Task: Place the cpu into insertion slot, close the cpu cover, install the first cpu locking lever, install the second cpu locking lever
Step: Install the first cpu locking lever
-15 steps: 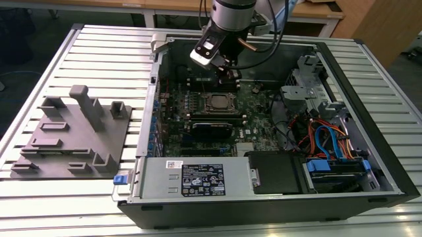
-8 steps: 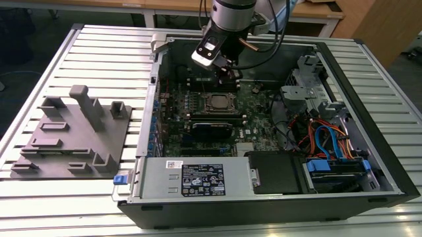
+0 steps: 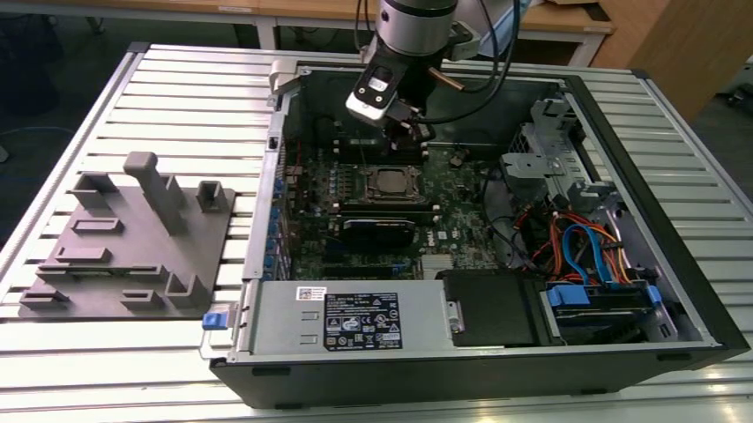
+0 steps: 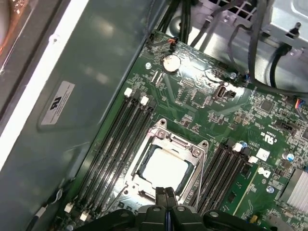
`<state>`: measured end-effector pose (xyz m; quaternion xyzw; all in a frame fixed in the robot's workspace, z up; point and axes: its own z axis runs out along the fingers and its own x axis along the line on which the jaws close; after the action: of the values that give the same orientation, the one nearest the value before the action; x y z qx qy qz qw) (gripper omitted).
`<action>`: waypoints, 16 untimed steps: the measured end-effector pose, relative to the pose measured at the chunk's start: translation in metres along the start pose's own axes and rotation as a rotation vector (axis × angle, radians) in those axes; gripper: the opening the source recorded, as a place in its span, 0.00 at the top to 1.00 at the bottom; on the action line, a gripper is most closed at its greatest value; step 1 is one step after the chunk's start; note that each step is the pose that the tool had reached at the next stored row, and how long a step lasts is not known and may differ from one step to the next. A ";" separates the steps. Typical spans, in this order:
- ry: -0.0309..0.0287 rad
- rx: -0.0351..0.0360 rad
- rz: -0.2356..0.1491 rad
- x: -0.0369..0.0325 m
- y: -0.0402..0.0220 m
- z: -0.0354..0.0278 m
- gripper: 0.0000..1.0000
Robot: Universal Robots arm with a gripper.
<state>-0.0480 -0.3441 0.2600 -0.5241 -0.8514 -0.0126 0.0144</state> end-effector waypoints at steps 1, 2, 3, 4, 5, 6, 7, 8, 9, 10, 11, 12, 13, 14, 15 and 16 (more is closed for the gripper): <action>0.0001 0.0003 -0.009 0.0000 0.0000 0.0000 0.90; 0.0001 0.0007 -0.018 0.0000 0.0000 0.0000 0.90; 0.0002 0.0009 -0.026 0.0000 0.0000 0.0000 0.90; 0.0003 0.0012 -0.034 -0.0001 0.0000 0.0000 0.90; 0.0003 0.0014 -0.040 -0.0001 0.0000 0.0001 0.90; 0.0004 0.0016 -0.047 -0.0001 -0.0001 0.0001 0.90; 0.0004 0.0019 -0.054 -0.0002 -0.0001 0.0001 0.90; 0.0005 0.0022 -0.060 -0.0002 -0.0001 0.0000 0.90; 0.0005 0.0025 -0.068 -0.0003 -0.0001 0.0000 0.90; 0.0005 0.0028 -0.075 -0.0003 -0.0002 0.0000 0.90; 0.0006 0.0030 -0.082 -0.0004 -0.0002 0.0000 0.90; 0.0006 0.0033 -0.089 -0.0004 -0.0003 0.0000 0.90; 0.0006 0.0036 -0.096 -0.0005 -0.0003 0.0000 0.90; 0.0007 0.0038 -0.103 -0.0005 -0.0004 0.0000 0.90; 0.0007 0.0042 -0.110 -0.0005 -0.0005 0.0000 0.90; 0.0007 0.0045 -0.118 -0.0005 -0.0005 0.0000 0.90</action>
<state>-0.0482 -0.3448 0.2600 -0.4728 -0.8810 -0.0117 0.0151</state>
